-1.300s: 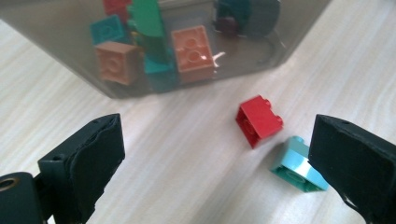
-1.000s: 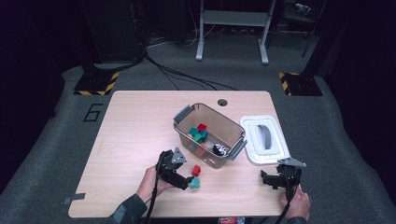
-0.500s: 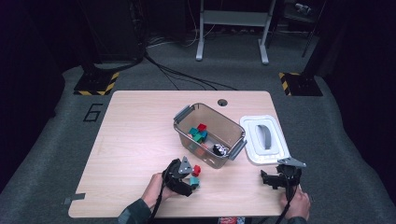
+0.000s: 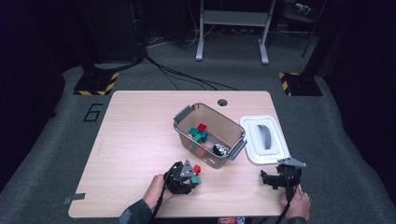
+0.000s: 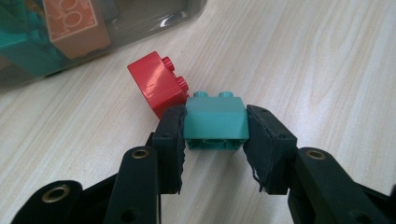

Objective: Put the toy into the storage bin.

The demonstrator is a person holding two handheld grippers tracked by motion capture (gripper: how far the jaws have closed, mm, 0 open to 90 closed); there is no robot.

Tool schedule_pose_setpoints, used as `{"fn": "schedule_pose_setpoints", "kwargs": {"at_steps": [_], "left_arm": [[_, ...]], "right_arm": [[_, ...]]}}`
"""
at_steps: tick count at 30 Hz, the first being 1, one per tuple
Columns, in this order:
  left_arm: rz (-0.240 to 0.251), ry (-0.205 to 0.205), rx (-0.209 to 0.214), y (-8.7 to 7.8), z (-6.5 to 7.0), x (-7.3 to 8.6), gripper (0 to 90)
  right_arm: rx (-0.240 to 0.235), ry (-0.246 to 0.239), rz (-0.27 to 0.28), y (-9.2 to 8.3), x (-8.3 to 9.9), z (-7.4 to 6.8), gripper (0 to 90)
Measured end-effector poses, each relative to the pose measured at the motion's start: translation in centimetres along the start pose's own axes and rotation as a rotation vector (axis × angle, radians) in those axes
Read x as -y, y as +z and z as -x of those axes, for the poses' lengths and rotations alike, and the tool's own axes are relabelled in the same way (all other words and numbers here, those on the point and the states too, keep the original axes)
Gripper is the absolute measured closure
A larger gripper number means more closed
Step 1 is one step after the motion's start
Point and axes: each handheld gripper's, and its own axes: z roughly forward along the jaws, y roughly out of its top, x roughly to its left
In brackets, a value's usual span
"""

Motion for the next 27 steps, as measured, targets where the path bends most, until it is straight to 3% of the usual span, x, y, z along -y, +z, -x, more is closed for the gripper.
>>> {"fn": "schedule_pose_setpoints", "kwargs": {"at_steps": [7, 17, 27], "left_arm": [[0.010, -0.012, 0.008, -0.4, -0.3, 0.1, 59.3], [0.038, -0.037, 0.015, -2.3, -1.1, 0.2, 59.4], [0.077, -0.066, -0.040, -4.4, -2.7, -0.1, 59.4]], "right_arm": [[0.000, 0.000, 0.000, 0.0, 0.0, 0.0, 0.0], [0.000, 0.000, 0.000, 0.0, 0.0, 0.0, 0.0], [0.000, 0.000, 0.000, 0.0, 0.0, 0.0, 0.0]]}}
